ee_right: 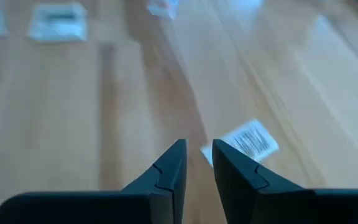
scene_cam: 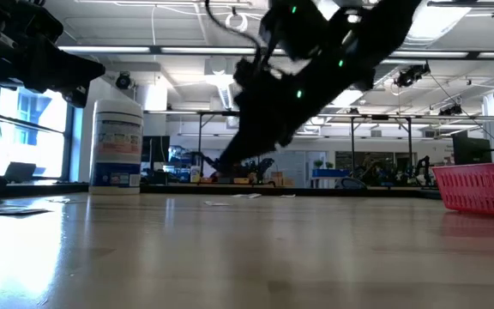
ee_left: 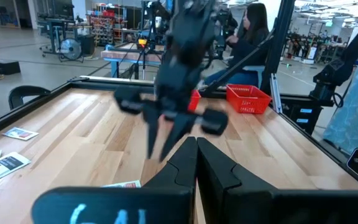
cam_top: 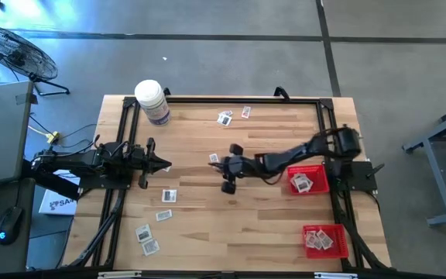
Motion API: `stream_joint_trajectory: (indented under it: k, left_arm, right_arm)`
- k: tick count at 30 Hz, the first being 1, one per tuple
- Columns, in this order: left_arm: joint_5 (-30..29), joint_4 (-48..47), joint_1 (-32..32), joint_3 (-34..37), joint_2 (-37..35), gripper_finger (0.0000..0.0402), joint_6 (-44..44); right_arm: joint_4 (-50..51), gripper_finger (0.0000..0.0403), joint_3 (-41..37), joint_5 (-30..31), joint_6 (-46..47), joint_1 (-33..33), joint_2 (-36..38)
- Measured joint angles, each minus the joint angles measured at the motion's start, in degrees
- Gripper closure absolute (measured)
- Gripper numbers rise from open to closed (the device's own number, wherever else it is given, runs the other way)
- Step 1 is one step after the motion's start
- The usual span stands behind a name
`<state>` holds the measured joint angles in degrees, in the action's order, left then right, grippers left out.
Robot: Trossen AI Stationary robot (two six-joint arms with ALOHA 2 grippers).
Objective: Pick & Place First Aid Supplies
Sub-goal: Put the orange ointment pack into the bottom red basket
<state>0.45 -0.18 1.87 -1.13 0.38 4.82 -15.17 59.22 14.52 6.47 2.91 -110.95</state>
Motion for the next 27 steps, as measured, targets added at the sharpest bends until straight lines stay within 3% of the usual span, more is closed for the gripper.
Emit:
stream_joint_trajectory:
  k: [9, 15, 22, 27]
  left_arm:
    - [0.00, 0.00, 0.00, 0.02, 0.00, 0.0401, 0.00]
    - [0.01, 0.00, 0.02, 0.01, -0.01, 0.0401, -0.01]
    - [0.01, 0.00, 0.01, 0.01, -0.01, 0.0401, -0.01]
    - [0.02, 0.00, 0.00, 0.00, -0.02, 0.0401, 0.00]
  right_arm:
    - [4.70, 0.0332, 5.93, -2.34, 0.84, -3.91, -6.99]
    - [8.79, 0.0332, 6.26, -5.79, 0.98, -4.90, -7.03]
    - [12.99, 0.0332, 6.88, -15.15, 1.06, -4.51, -6.61]
    - [17.67, 0.0332, 9.88, -16.38, 0.00, -2.06, -6.56]
